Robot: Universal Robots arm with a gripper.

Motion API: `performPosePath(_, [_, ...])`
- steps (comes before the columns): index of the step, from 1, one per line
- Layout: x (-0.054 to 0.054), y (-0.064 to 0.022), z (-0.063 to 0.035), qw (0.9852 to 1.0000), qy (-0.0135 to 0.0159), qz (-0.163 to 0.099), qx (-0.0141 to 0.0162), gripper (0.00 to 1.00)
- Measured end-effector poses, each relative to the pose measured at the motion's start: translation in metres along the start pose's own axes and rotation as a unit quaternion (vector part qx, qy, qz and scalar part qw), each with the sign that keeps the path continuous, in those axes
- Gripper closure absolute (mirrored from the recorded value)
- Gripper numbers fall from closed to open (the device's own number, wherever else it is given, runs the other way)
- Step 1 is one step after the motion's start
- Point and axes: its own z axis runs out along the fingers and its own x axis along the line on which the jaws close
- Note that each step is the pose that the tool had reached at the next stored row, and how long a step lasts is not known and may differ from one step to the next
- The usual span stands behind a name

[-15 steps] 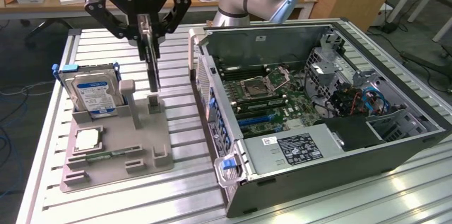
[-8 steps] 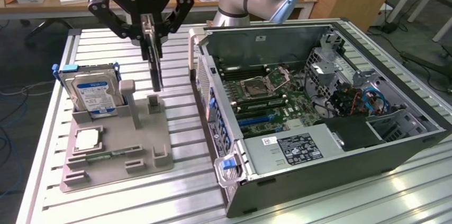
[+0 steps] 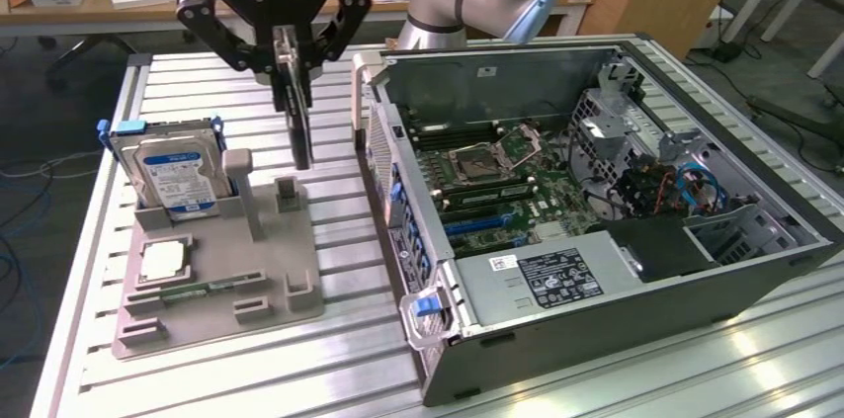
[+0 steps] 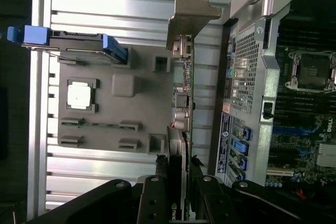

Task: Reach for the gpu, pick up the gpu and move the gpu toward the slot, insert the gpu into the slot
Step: 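Pick up the gpu and move the gpu toward the slot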

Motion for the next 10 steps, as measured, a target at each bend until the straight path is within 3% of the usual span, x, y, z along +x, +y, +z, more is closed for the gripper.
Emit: performPosePath(10, [-0.0068, -0.0004, 0.0001, 1.0000, 0.0000, -0.004, 0.0000, 0.74])
